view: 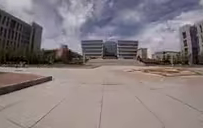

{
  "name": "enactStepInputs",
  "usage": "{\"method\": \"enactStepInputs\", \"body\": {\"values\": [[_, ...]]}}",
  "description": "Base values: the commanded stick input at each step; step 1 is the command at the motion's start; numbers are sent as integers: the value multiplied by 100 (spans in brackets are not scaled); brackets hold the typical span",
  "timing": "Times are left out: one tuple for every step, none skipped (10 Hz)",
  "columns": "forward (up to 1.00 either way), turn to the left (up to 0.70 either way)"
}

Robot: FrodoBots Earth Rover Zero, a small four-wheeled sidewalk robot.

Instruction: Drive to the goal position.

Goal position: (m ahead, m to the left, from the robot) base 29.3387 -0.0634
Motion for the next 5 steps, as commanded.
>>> {"method": "enactStepInputs", "body": {"values": [[100, 0], [100, 0], [100, 0], [100, 0], [100, 0]]}}
